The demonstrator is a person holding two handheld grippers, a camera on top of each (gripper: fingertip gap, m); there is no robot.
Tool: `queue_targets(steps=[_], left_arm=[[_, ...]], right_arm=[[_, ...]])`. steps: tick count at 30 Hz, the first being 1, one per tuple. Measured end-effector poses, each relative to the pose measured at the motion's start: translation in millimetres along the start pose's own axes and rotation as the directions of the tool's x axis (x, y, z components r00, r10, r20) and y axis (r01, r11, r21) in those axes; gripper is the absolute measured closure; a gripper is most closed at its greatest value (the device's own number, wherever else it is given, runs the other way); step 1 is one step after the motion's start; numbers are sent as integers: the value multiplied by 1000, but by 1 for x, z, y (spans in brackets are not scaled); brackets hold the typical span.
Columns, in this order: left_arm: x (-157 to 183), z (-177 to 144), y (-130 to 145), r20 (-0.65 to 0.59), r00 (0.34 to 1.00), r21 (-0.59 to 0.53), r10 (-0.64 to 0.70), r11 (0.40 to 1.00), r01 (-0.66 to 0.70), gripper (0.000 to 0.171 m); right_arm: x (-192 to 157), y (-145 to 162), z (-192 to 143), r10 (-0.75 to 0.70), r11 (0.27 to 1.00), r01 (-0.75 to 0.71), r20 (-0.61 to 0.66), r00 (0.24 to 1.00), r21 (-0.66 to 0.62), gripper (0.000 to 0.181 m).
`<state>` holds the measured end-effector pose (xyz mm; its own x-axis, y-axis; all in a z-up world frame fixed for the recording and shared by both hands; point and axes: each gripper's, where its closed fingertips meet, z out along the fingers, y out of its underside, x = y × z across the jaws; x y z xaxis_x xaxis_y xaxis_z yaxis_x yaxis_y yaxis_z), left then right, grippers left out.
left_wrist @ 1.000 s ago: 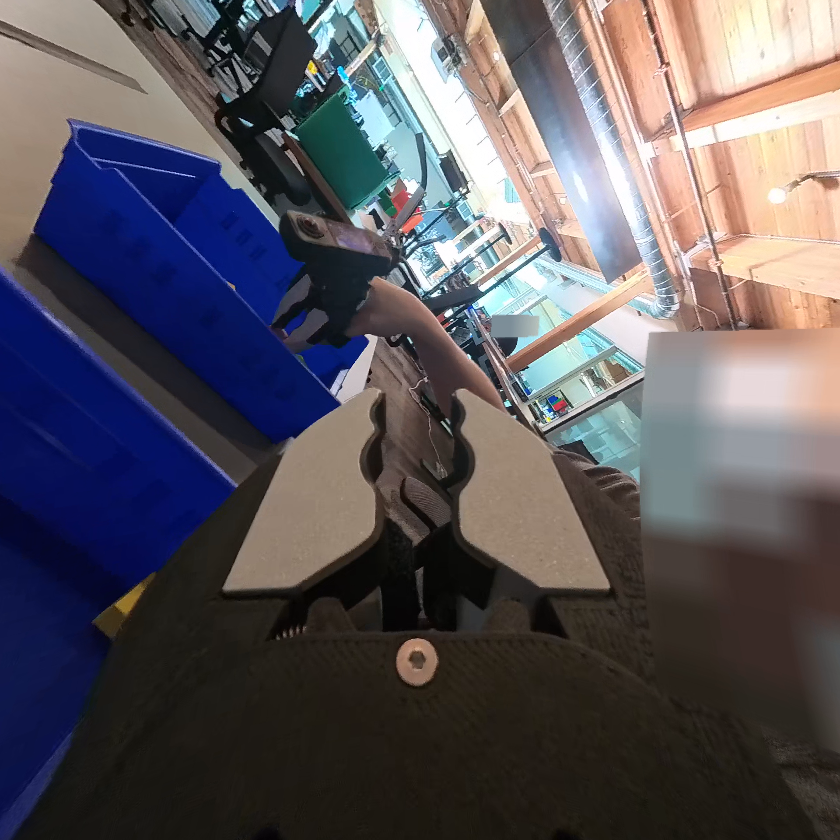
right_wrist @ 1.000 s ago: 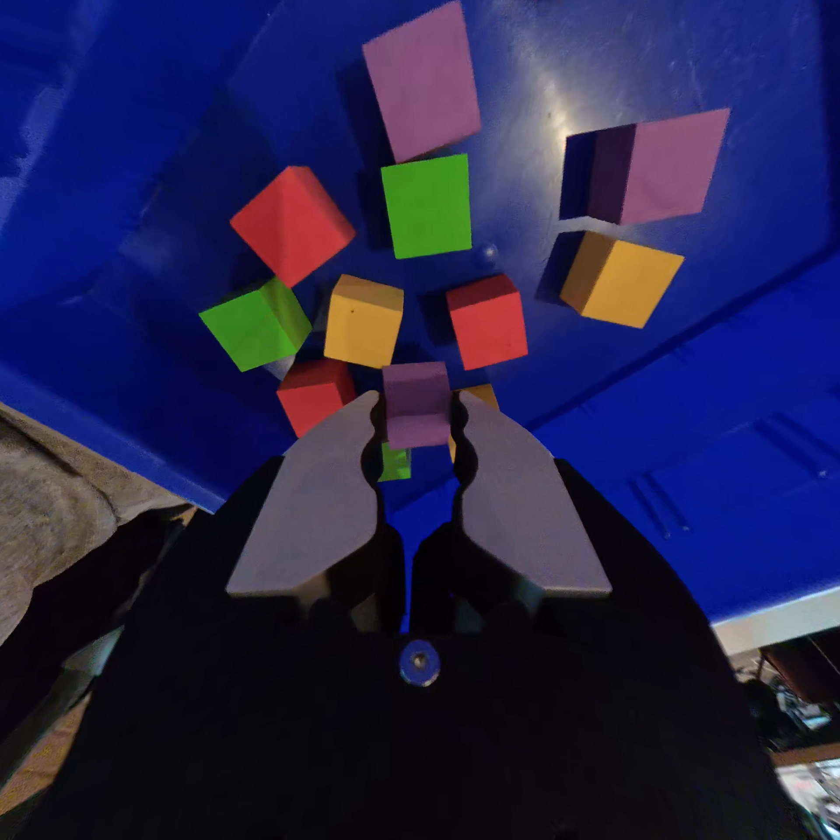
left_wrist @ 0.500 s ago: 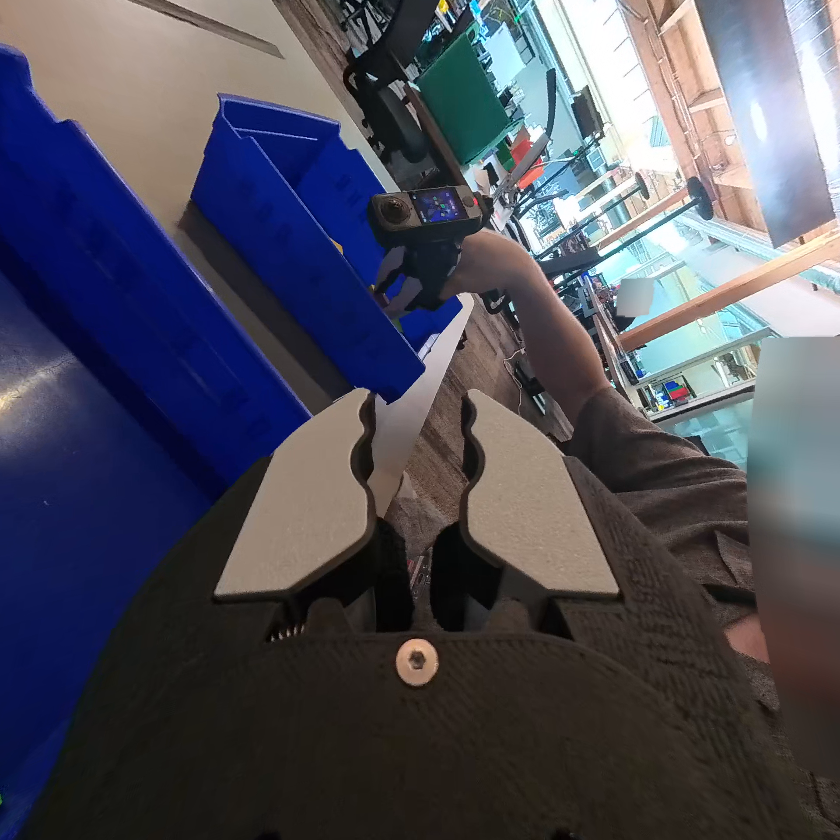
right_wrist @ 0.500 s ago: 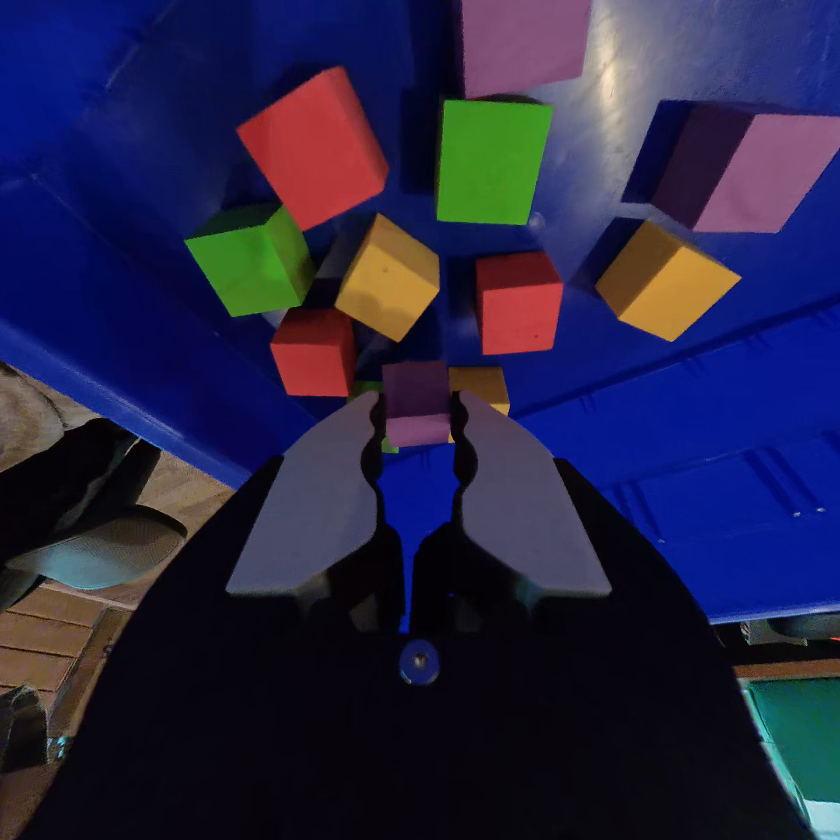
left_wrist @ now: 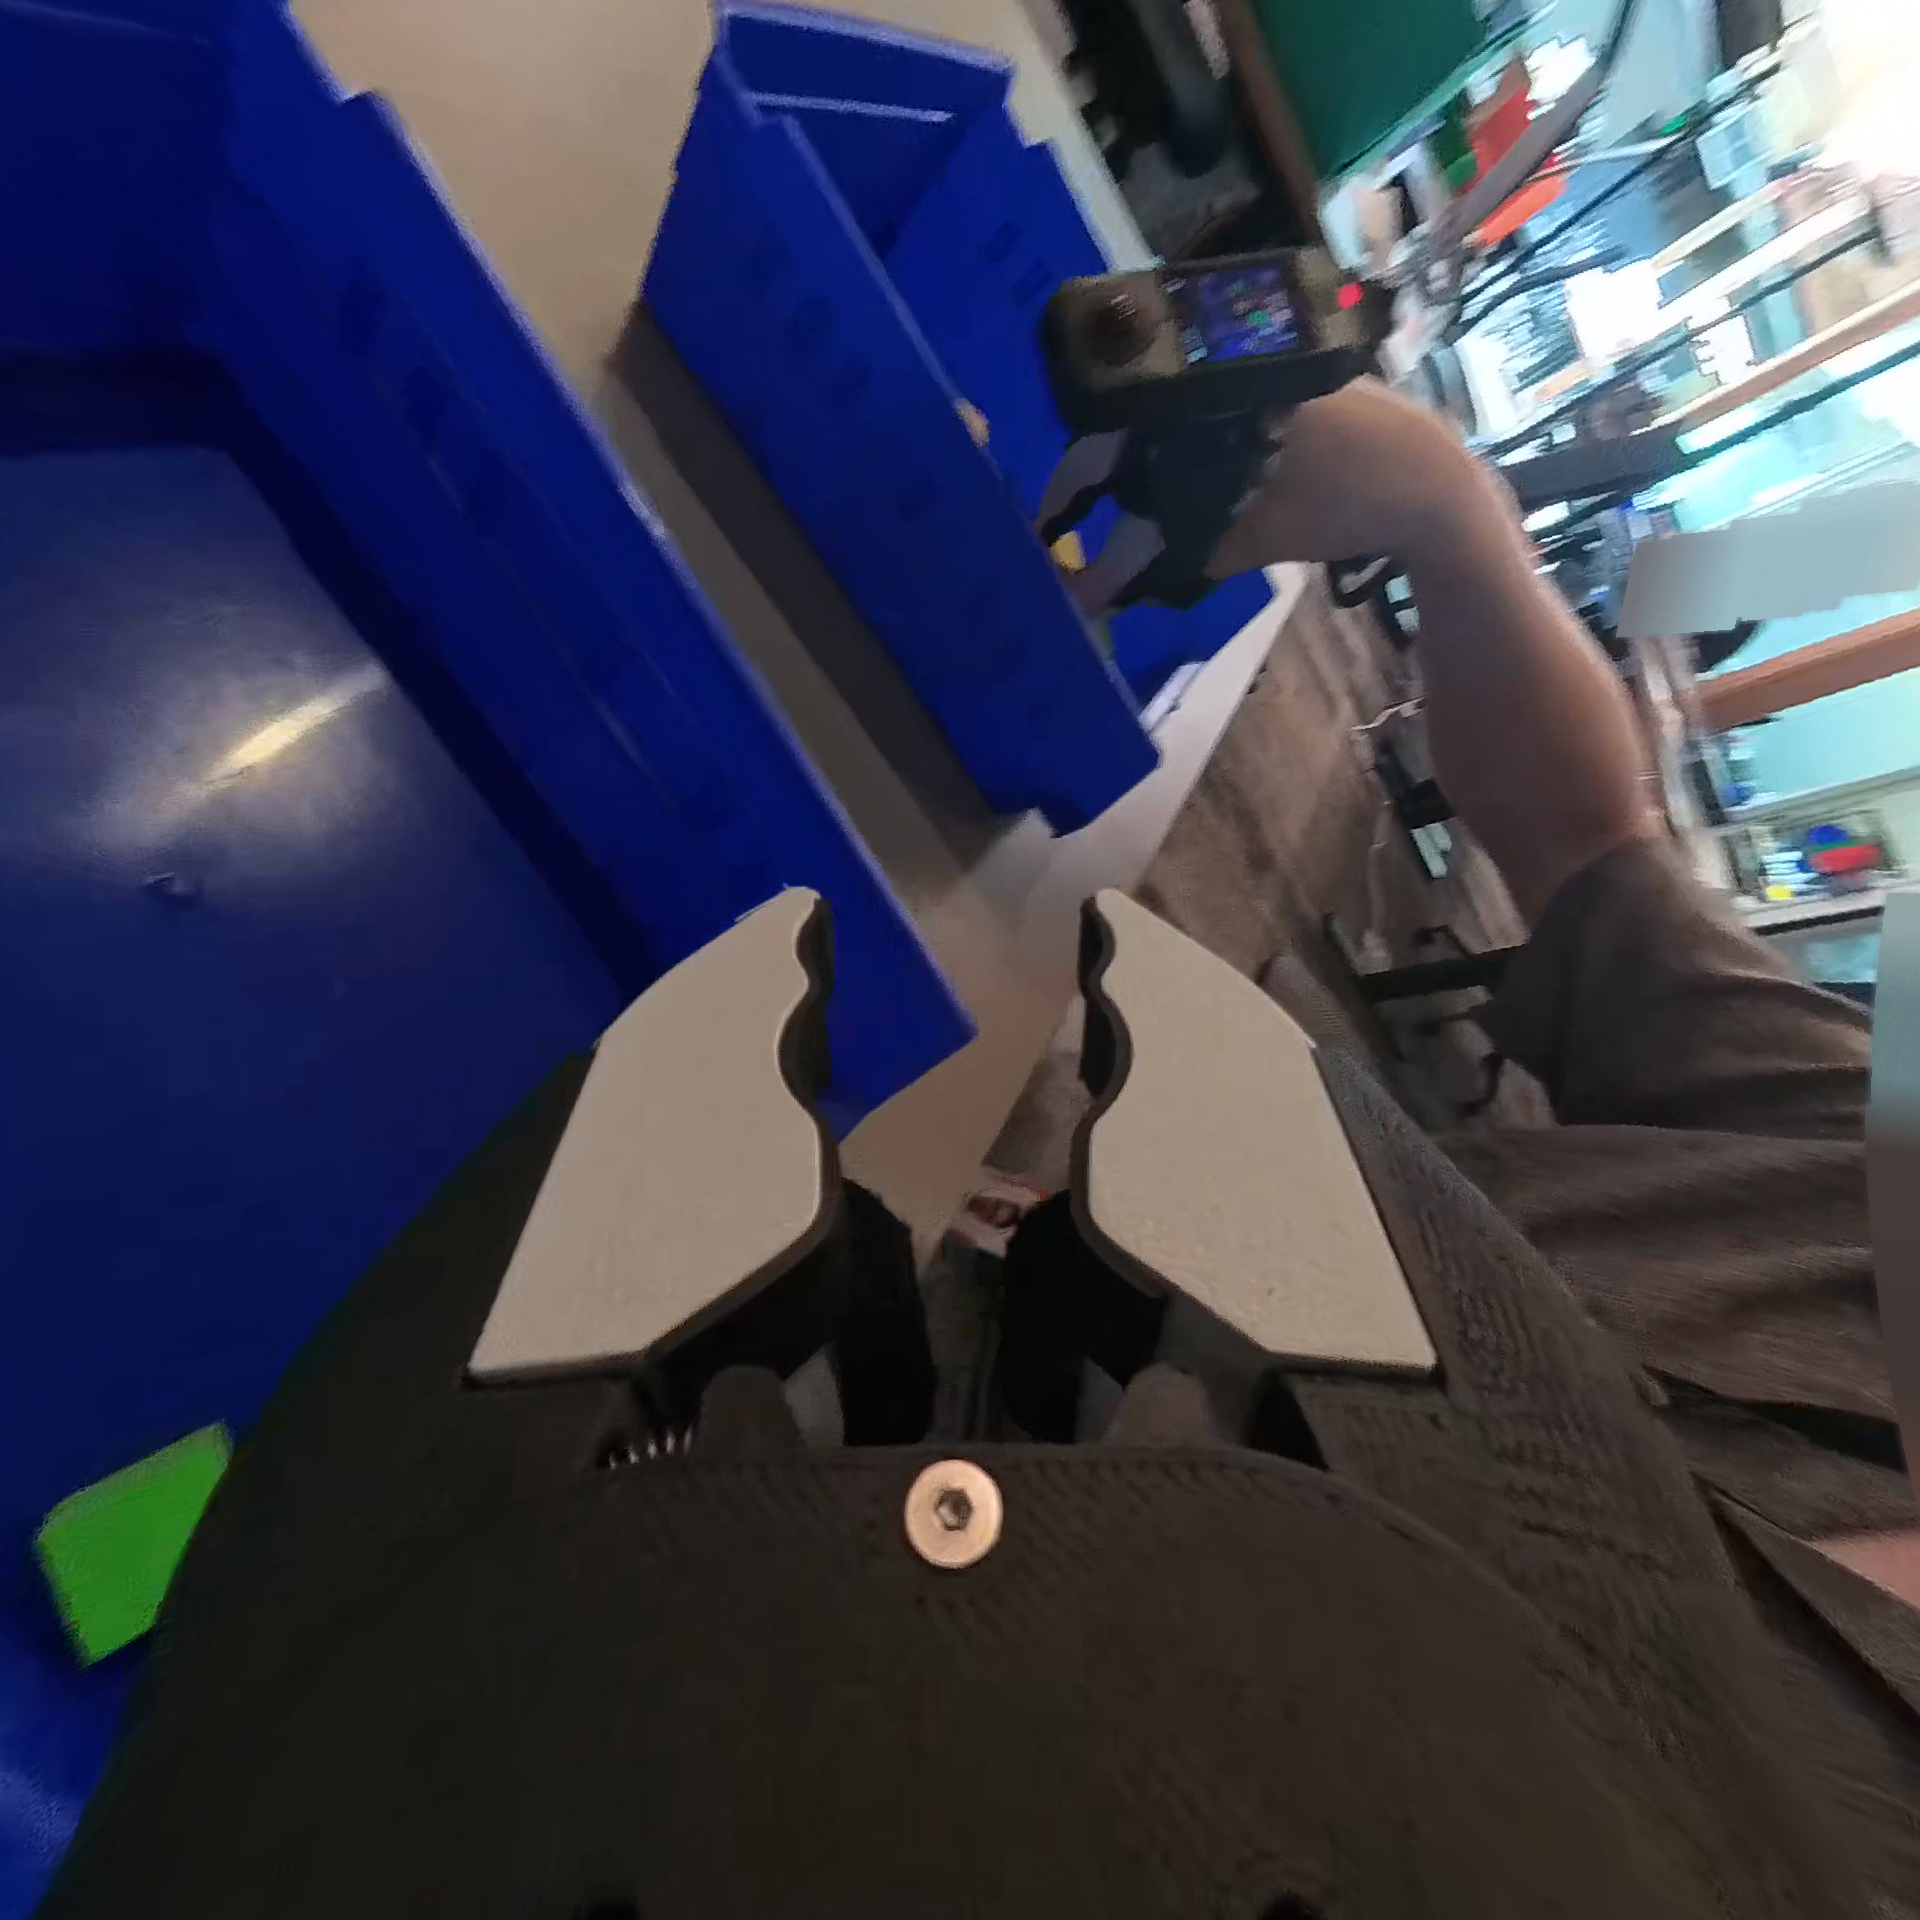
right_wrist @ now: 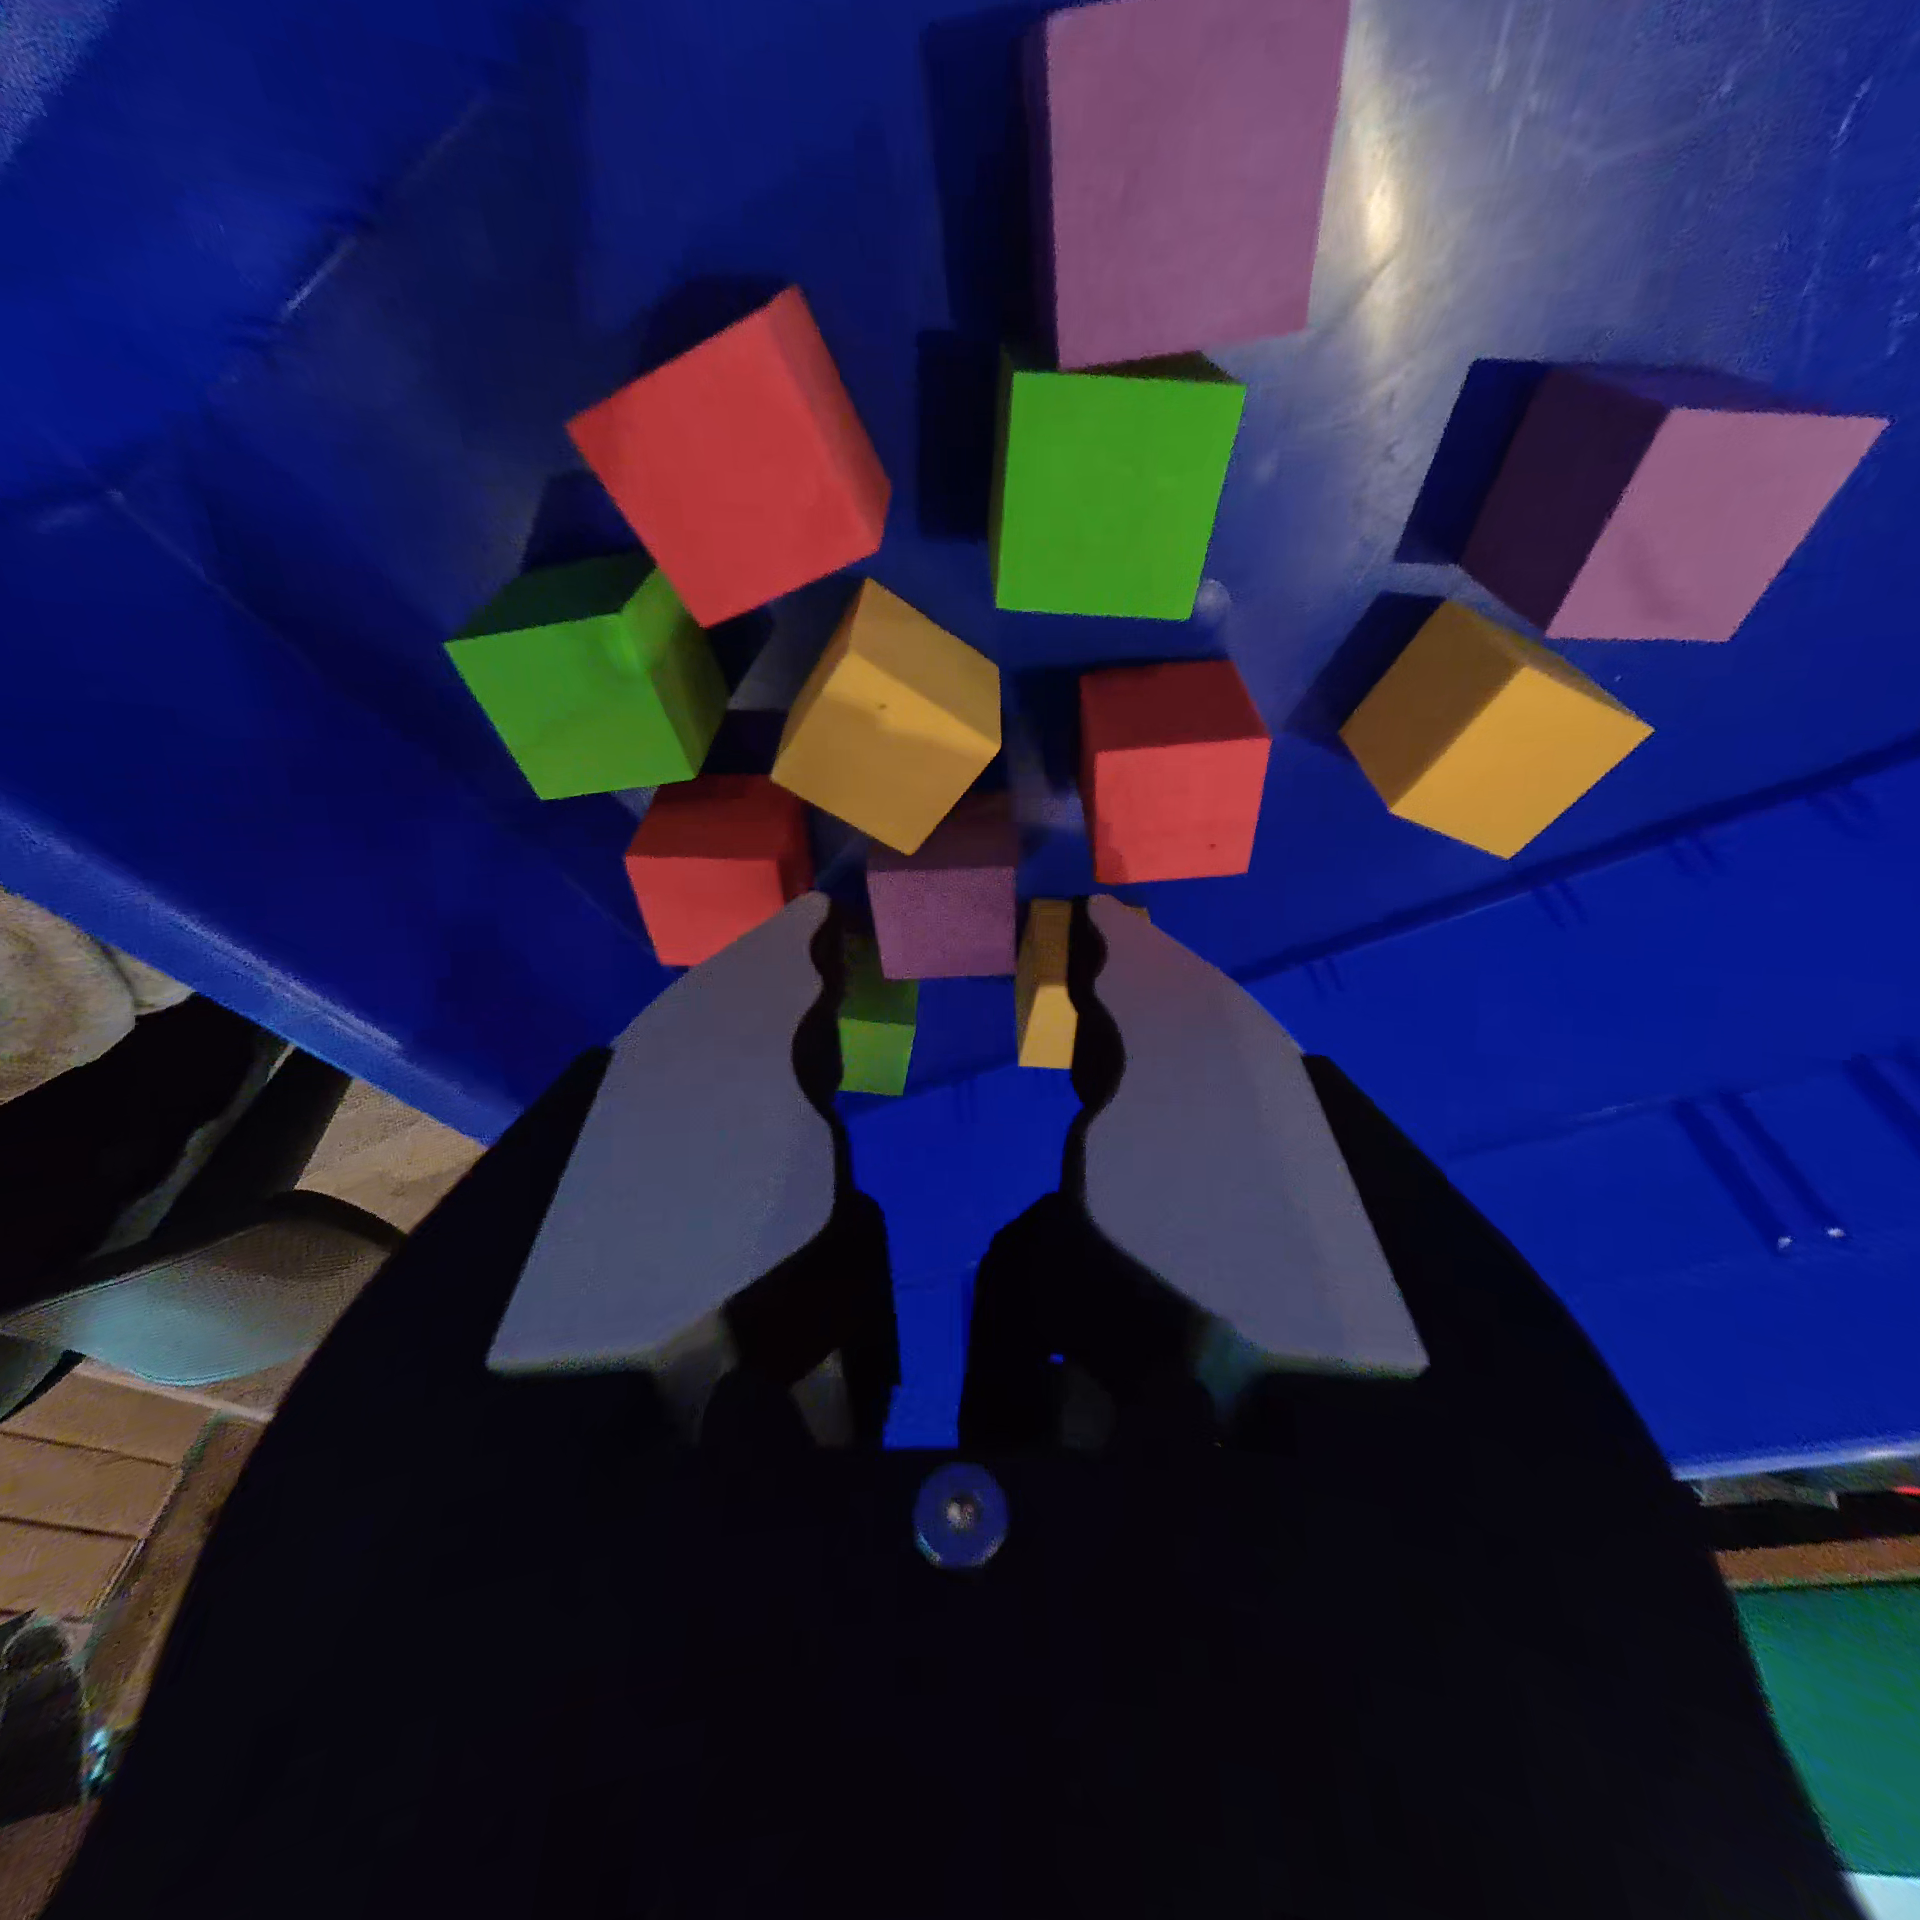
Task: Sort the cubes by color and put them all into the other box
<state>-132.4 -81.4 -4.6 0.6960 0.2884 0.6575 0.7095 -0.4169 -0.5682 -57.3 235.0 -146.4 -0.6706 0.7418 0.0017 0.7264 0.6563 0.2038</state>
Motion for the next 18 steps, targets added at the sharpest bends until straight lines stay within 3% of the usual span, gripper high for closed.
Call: queue_targets(steps=[8,13,18], left_arm=[[-24,16,15,204,971,-134,123,986,-97,121],[-59,8,26,375,846,-314,380,910,-269,116],[-75,-20,42,381,834,-483,399,855,-188,106]], right_arm=[[-1,1,-19,-1,998,3,-40,999,56,145],[-9,1,-37,-16,989,30,-104,994,142,149],[-16,0,-41,-29,977,58,-143,989,203,151]])
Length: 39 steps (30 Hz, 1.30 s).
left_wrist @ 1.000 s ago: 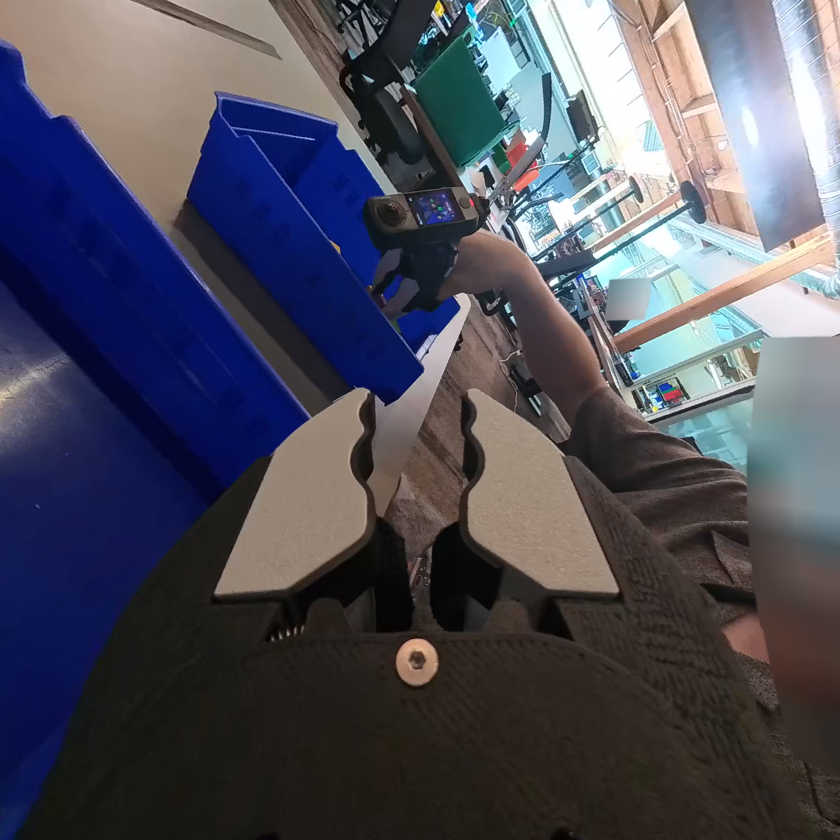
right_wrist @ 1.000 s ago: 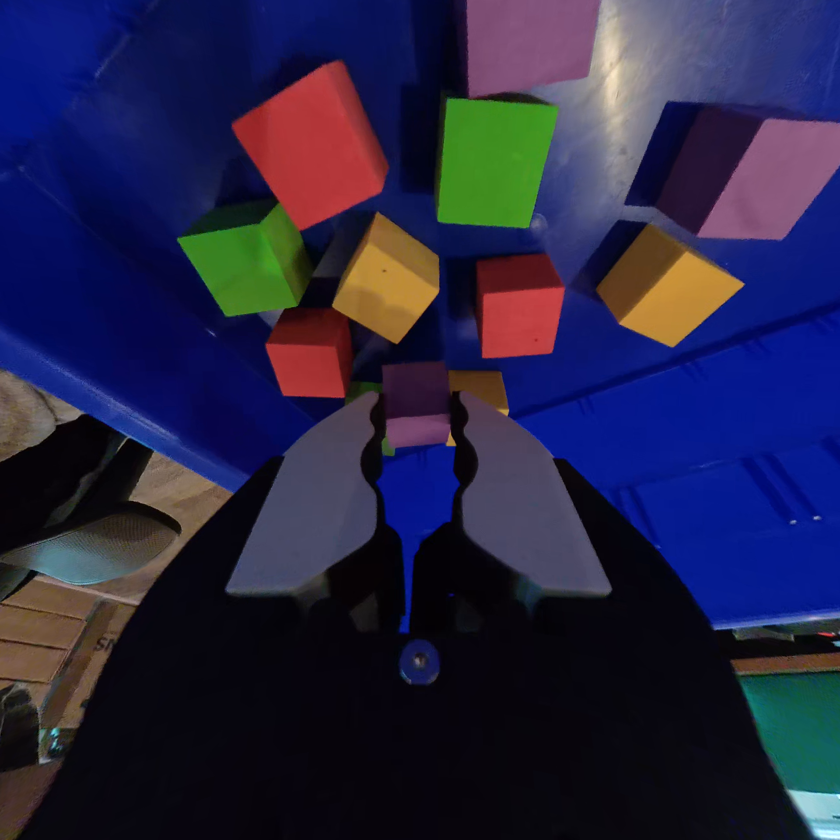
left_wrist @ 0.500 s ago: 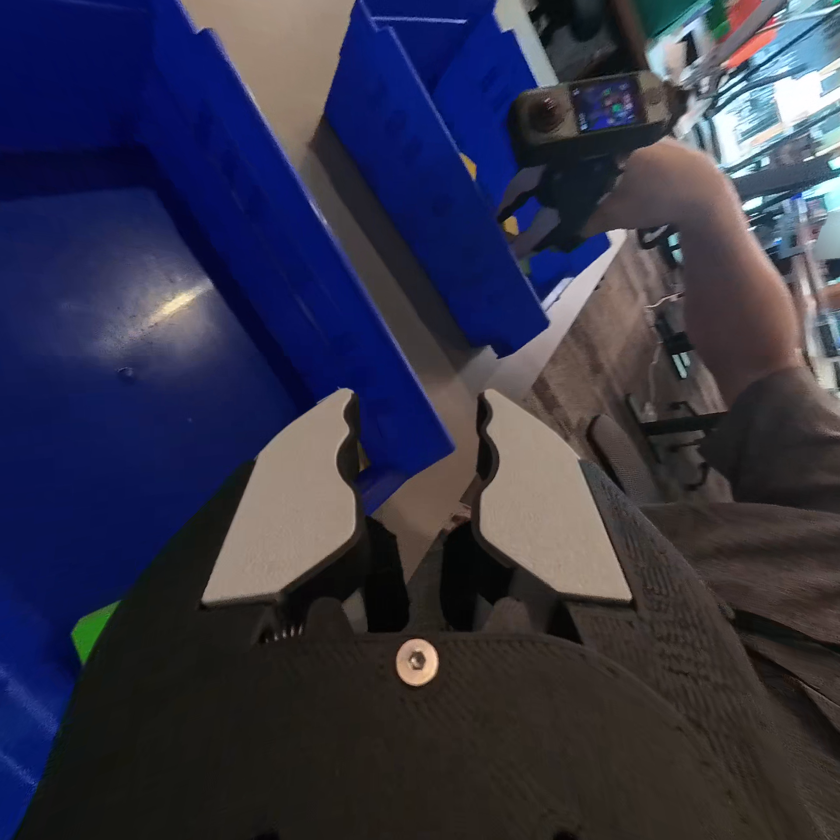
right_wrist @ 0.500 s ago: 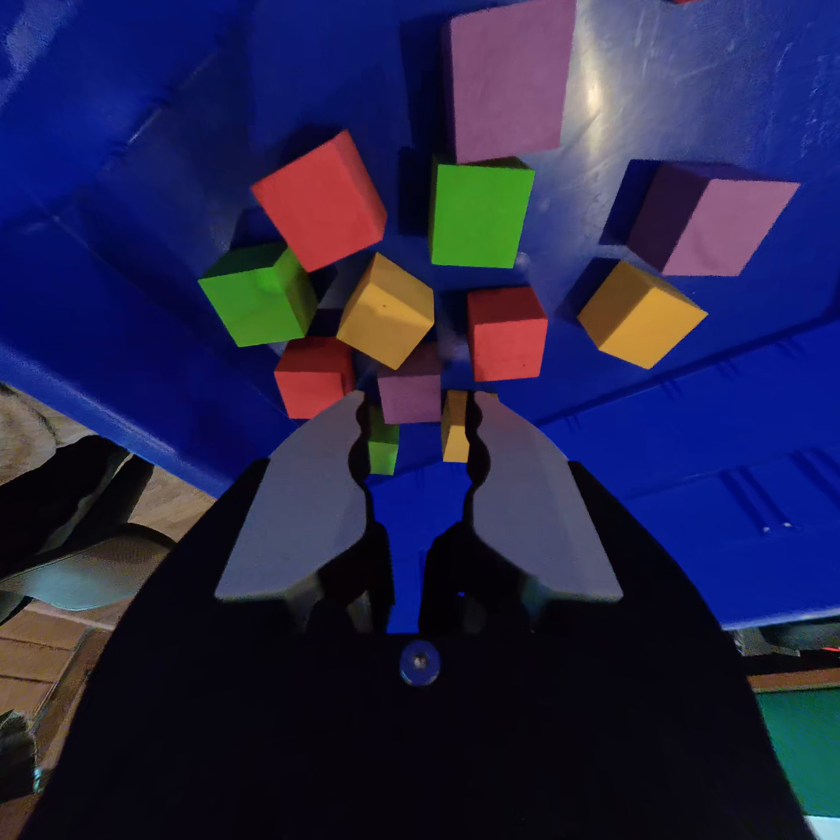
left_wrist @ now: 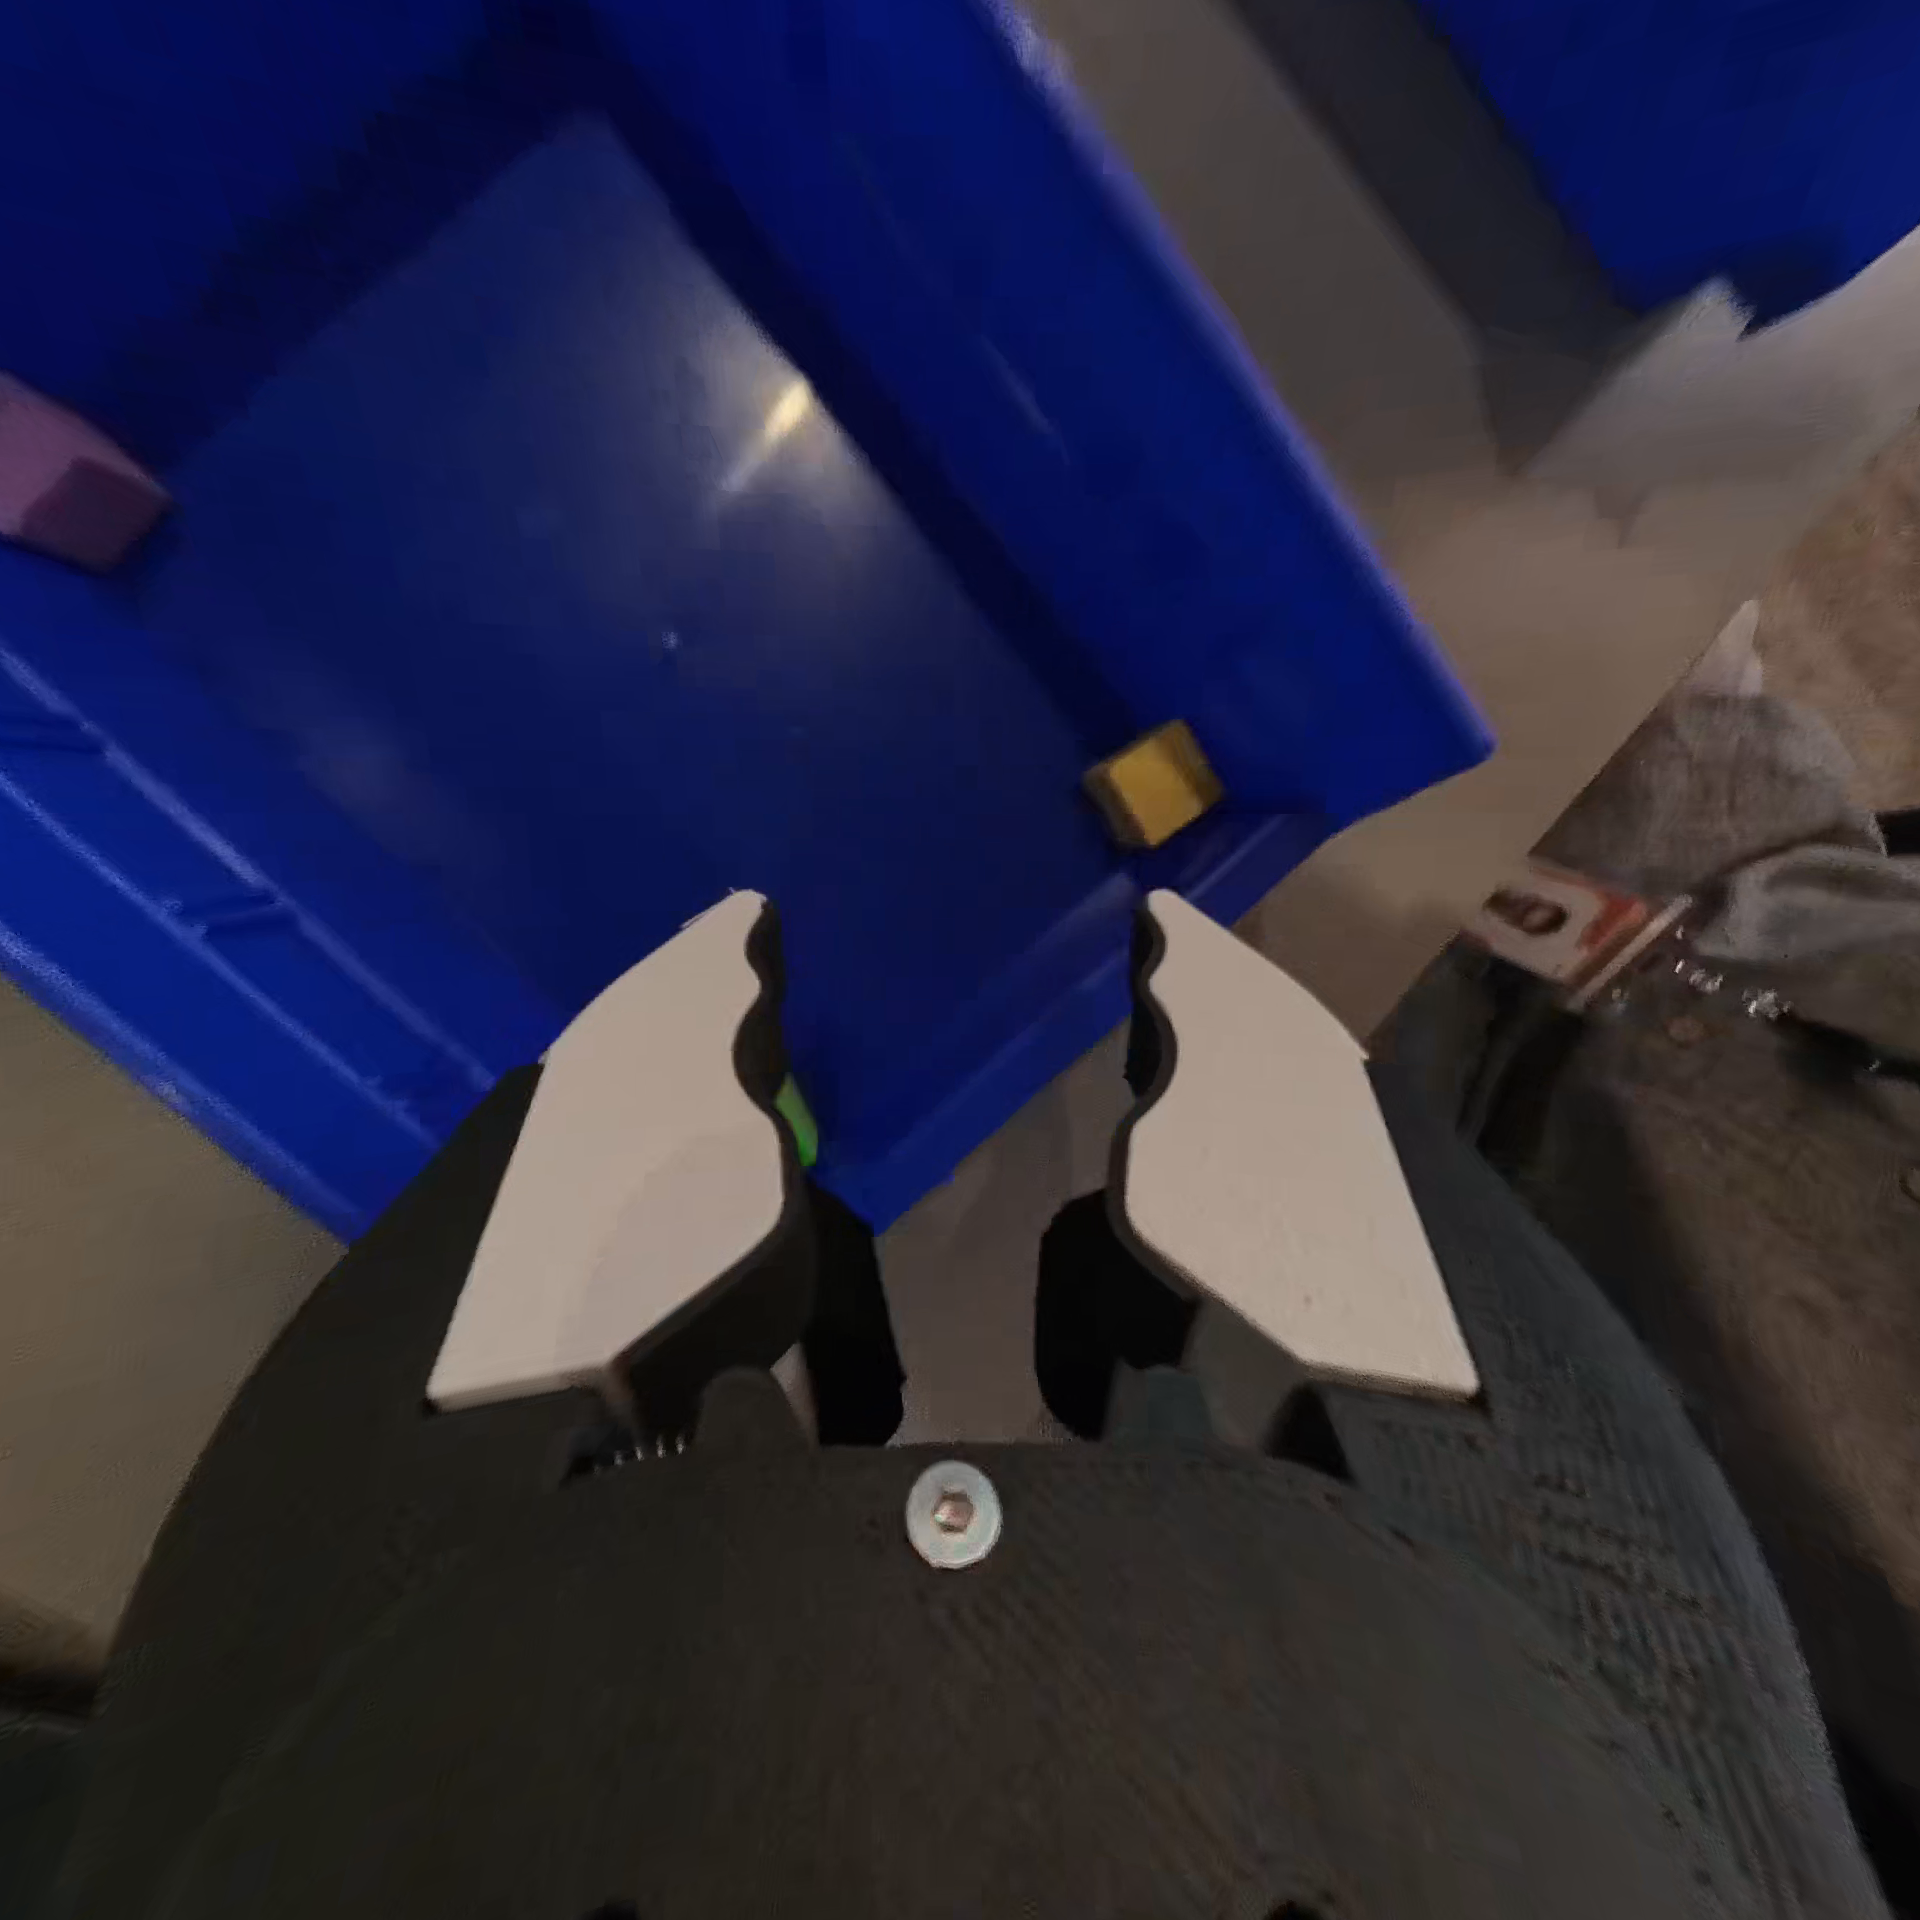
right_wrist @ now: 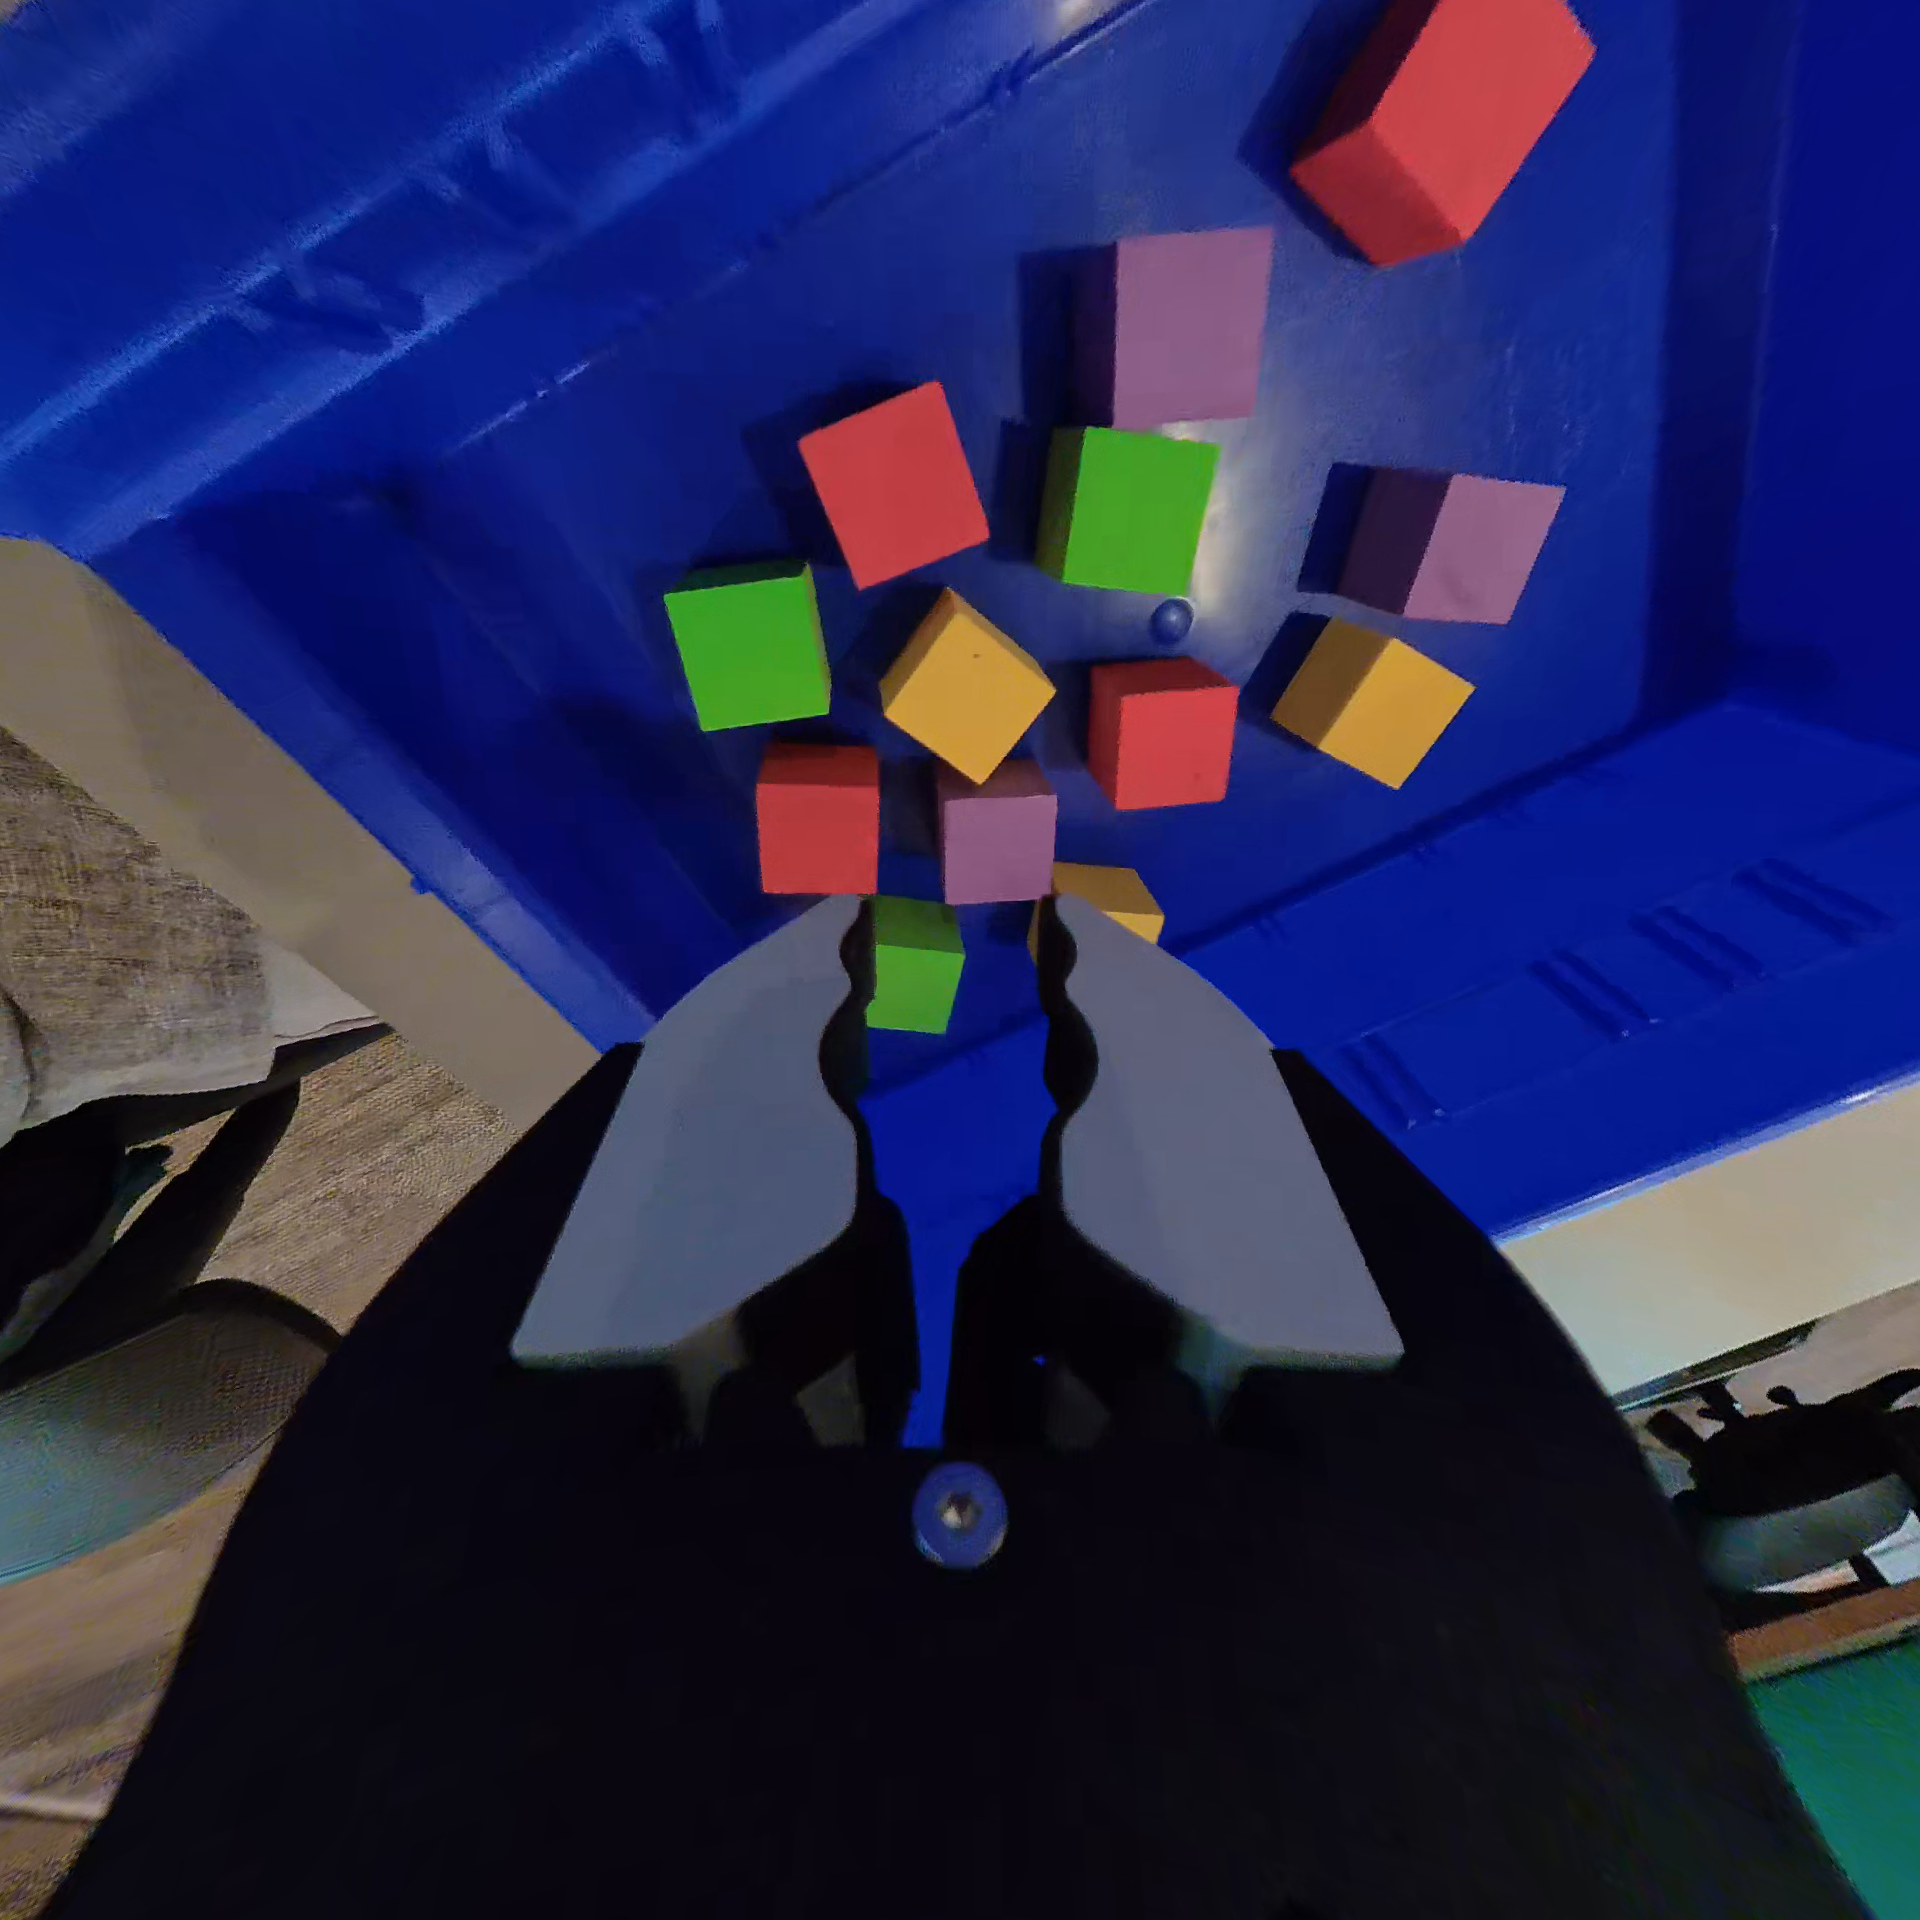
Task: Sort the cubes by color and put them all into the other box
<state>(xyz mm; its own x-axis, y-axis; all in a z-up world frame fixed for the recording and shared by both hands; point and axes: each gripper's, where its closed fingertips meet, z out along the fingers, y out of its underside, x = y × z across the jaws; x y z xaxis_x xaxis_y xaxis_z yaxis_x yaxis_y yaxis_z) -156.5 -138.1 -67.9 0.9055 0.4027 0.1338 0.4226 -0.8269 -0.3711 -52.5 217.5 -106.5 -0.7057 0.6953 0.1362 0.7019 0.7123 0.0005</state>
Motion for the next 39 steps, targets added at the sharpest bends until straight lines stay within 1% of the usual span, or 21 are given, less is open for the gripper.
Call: queue_targets(steps=[2,3,6,8,10,12,16,22,25,32,34,36,39], left_arm=[[-7,4,17,11,1000,-113,-17,993,18,98],[-8,8,26,8,999,-175,-32,984,33,98],[-17,21,53,58,994,-342,-92,934,106,110],[-15,28,62,52,978,-397,-201,895,205,116],[-18,33,64,70,953,-421,-296,857,297,116],[-26,35,69,129,935,-450,-329,821,351,114],[-39,33,73,240,915,-486,-323,777,401,107],[-36,34,80,255,906,-541,-338,727,424,105],[-36,36,82,266,898,-552,-350,709,439,106],[-42,39,85,334,888,-563,-316,689,457,107],[-40,40,86,327,894,-570,-306,691,445,101],[-40,40,85,331,892,-567,-308,691,449,100],[-35,41,82,300,901,-563,-312,705,432,97]], right_arm=[[-3,0,3,-6,1000,6,-4,1000,12,151],[-4,-1,4,-9,1000,9,-6,1000,18,151],[-7,-5,9,-13,999,13,2,1000,41,151],[-9,-8,12,-18,998,17,9,1000,53,151],[-10,-12,14,-26,997,25,12,1000,69,151],[-12,-14,14,-35,996,33,14,999,85,151],[-13,-17,14,-50,993,49,10,999,104,152],[-12,-16,13,-57,990,57,-1,998,128,153],[-12,-15,11,-64,988,65,-9,998,137,153],[-19,-15,6,-88,985,90,-22,996,148,155],[-20,-14,5,-90,984,94,-29,995,149,155],[-21,-14,3,-96,984,99,-33,995,150,155],[-21,-15,0,-97,983,103,-41,994,155,156]])
